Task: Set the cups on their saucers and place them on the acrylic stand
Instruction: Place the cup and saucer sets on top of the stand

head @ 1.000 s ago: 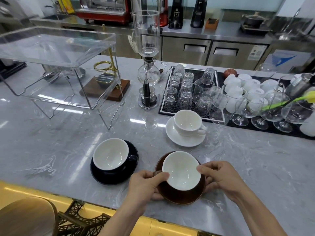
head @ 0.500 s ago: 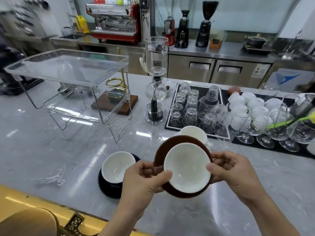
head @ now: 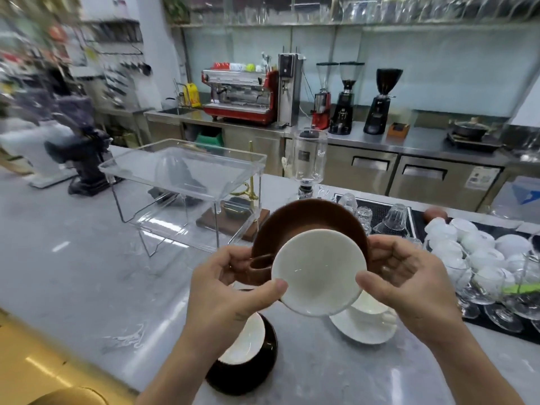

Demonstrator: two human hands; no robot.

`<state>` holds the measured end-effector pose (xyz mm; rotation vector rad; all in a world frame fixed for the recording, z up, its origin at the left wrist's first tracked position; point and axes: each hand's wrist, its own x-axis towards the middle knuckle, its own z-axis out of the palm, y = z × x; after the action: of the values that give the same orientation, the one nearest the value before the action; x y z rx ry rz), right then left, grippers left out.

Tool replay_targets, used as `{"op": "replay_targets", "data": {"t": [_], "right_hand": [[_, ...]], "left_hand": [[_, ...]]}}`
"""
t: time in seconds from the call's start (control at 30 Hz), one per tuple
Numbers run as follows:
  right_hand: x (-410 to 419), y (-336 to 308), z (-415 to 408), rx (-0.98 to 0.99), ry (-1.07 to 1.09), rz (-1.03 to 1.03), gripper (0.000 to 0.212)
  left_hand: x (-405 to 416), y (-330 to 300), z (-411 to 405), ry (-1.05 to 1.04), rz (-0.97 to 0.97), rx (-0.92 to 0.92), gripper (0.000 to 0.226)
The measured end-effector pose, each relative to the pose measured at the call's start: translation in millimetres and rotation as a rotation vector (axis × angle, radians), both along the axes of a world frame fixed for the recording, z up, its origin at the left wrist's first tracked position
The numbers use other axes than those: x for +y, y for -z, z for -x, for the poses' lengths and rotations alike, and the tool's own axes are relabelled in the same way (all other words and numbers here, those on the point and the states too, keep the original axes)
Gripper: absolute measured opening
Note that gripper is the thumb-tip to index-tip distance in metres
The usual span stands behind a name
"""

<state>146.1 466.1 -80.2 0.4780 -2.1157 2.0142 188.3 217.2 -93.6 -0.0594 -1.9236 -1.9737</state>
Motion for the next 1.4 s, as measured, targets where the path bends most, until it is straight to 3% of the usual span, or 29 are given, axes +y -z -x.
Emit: {"op": "replay_targets", "data": {"t": [0.4, 0.83, 1.2, 1.4], "right_hand": [[-72.9, -50.4, 35.1, 0.132, -0.146, 0.054, 0.051], [-194.8, -92.1, 100.2, 0.224, -0.177, -0.107, 0.043], [-276.5, -119.4, 184.7, 0.018, -0.185, -0.137, 0.036], [-306.6, -125.6, 229.1, -0.140, -0.171, -0.192, 0.032]], "left_hand": [[-71.3, -46.3, 12.7, -0.077, 0.027, 0.145, 0.053], [-196.5, -77.7, 65.6, -0.148, 0.038, 0.194, 0.051], [-284.5, -109.4, 151.4, -0.022, 0.046, -0.008, 0.045], [-308.9, -126.8, 199.8, -0.047, 0.104, -0.186, 0.026]]}}
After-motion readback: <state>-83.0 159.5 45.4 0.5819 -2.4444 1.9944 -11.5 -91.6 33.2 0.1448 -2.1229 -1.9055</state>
